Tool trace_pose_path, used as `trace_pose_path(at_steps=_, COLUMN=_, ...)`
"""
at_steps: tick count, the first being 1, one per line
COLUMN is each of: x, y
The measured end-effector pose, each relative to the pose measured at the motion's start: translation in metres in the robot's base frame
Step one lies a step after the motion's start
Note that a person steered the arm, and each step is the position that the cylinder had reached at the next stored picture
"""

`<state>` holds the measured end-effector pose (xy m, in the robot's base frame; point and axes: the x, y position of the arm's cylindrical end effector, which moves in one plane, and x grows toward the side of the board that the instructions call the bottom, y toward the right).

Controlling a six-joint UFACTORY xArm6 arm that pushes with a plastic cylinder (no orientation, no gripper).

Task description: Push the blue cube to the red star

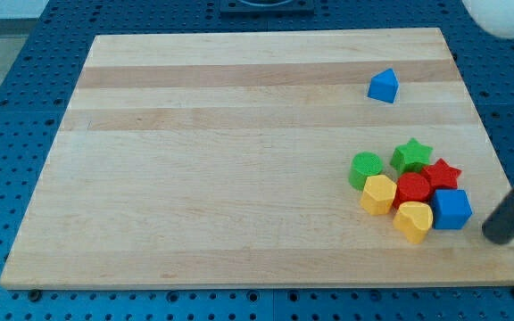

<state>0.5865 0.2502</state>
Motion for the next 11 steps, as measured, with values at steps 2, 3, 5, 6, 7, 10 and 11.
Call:
trace_pose_path(at_steps=2, x=0.019, y=-0.032)
trace_pose_path(at_steps=3, x=0.006, y=-0.032)
trace_pose_path(at_steps=5, x=-0.013, y=-0.032)
trace_pose_path(at_steps=6, x=-0.027, y=-0.032)
trace_pose_path(at_steps=7, x=-0.032, y=-0.032)
trace_pose_path(at_steps=10, x=-0.061, y=-0.032)
trace_pose_path(at_steps=11, x=-0.075, y=-0.032)
